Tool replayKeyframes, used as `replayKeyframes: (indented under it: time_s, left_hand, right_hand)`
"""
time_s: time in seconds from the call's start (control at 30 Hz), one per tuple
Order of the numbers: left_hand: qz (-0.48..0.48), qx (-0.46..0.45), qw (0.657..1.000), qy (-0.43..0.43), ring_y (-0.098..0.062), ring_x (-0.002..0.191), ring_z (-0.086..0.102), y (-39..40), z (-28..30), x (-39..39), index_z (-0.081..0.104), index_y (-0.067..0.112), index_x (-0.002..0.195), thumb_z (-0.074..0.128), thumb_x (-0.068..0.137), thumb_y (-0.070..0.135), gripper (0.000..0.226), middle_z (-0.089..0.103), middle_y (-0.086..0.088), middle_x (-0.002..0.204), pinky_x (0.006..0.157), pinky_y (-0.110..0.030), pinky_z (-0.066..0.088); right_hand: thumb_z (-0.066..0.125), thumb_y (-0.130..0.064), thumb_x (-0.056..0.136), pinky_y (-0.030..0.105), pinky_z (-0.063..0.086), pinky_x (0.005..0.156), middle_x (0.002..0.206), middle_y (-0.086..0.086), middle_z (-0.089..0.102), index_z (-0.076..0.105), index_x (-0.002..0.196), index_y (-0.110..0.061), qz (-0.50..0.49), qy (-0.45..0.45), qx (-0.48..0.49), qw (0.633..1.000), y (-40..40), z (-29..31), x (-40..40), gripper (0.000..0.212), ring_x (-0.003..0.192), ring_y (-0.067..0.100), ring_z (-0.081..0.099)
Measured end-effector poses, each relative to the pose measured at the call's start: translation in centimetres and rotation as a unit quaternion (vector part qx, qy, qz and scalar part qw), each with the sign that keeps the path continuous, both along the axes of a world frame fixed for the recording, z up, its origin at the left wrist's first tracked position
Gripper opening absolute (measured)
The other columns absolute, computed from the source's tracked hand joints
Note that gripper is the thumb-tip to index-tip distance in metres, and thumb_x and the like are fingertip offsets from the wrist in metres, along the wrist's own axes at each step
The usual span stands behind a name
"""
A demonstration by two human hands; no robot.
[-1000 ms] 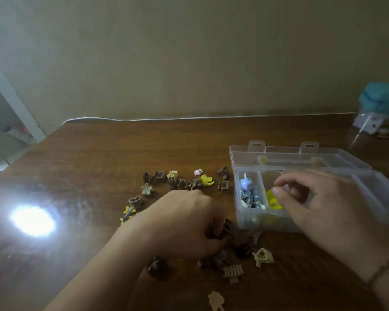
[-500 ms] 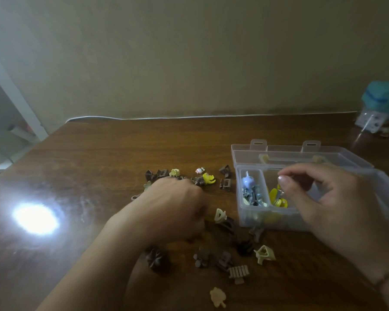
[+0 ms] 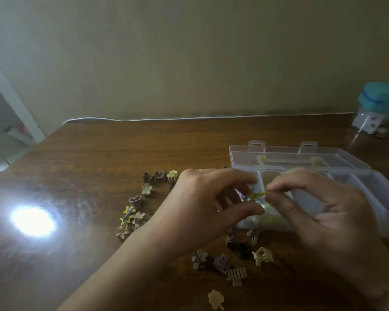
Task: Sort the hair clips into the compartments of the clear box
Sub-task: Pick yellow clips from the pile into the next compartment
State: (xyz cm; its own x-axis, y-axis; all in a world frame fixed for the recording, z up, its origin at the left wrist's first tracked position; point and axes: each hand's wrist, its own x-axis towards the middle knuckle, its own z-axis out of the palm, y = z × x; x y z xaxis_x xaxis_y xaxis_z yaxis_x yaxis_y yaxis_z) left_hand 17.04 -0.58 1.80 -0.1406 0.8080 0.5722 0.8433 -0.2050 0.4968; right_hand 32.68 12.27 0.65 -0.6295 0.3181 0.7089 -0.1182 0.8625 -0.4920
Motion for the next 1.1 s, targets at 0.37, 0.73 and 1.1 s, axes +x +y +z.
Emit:
replayKeyframes:
  time_s: [0.37,0.73,1.1]
  left_hand:
    - [0.428,-0.186,0.884,0.035,-0.024,0.107,0.061,-3.9,-1.7,-12.1,0.07,0.024,0.113,0.064,0.091,0.02,0.023,0.068,0.001,0.115,0.091,-0.038,0.05]
    - [0.269,-0.454,0.848,-0.056,-0.003,0.088,0.059,-6.7,-0.6,-13.8,0.065,0.033,0.11,0.071,0.087,0.034,0.024,0.06,0.015,0.102,0.072,-0.021,0.047]
    - [0.28,-0.516,0.809,0.027,-0.016,0.079,0.063,-6.6,-0.7,-13.0,0.059,0.033,0.084,0.077,0.079,0.025,0.02,0.058,0.01,0.087,0.066,-0.029,0.056]
  right_hand:
    - [0.069,-0.027,0.085,0.022,0.04,0.066,0.079,-0.017,0.062,0.073,0.087,-0.03,-0.157,-0.131,0.062,0.977,3.6,-1.0,0.2,0.006,0.08,0.006,0.056]
    - [0.048,-0.053,0.082,0.038,0.043,0.077,0.086,-0.026,0.058,0.059,0.093,-0.057,-0.126,-0.143,0.008,0.982,3.8,-1.4,0.0,0.017,0.086,0.004,0.054]
    - [0.049,-0.051,0.082,0.042,0.044,0.081,0.085,-0.026,0.057,0.064,0.09,-0.046,-0.118,-0.119,0.001,0.986,3.5,-1.4,-0.1,0.017,0.084,0.005,0.055]
